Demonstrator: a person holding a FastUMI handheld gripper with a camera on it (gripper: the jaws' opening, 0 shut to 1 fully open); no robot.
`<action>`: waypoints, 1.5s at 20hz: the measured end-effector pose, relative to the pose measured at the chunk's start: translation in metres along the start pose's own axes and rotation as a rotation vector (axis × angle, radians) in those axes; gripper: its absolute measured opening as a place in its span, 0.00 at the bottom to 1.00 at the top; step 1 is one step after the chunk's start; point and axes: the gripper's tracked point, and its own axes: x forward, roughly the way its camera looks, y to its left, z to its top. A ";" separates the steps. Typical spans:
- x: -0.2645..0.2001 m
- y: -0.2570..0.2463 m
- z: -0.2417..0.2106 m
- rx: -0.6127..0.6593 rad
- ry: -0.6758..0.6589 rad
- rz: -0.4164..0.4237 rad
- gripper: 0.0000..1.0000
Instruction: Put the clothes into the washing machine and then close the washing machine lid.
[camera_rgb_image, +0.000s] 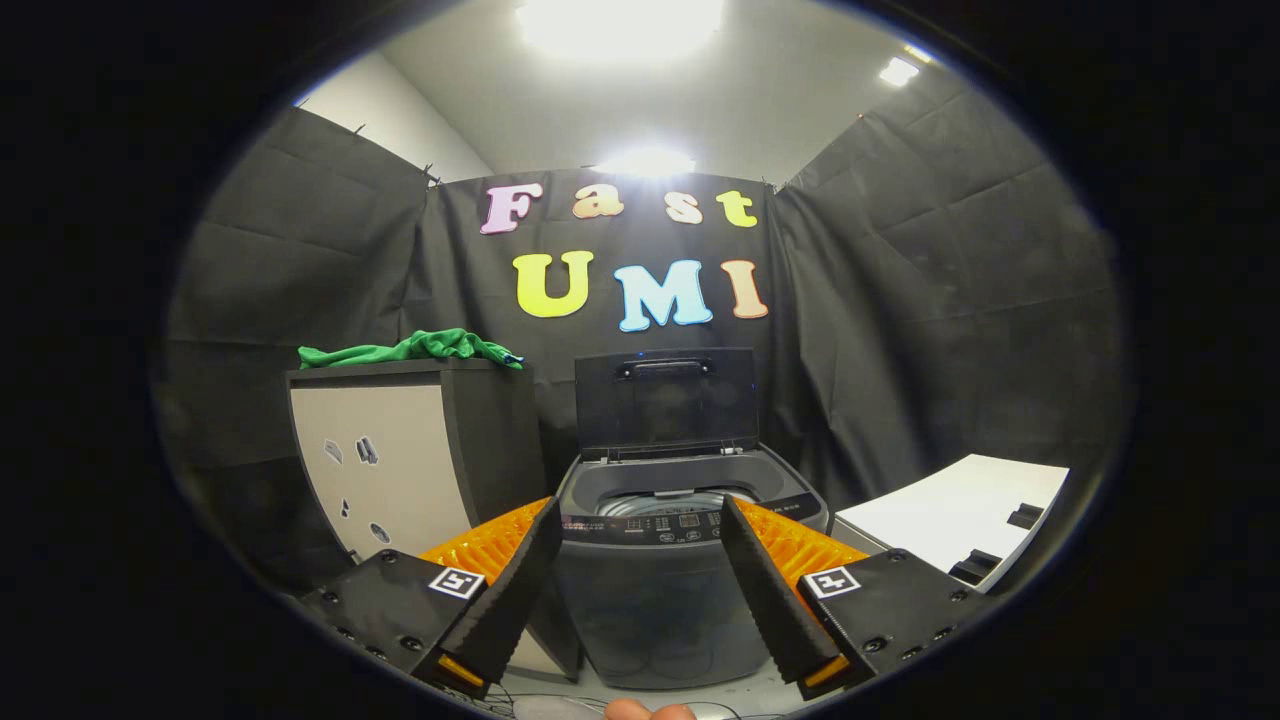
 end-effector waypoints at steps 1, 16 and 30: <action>0.000 0.000 -0.001 0.001 0.001 0.000 1.00; 0.029 0.031 0.056 -0.053 -0.050 0.129 1.00; 0.112 0.208 0.250 -0.047 -0.044 0.437 1.00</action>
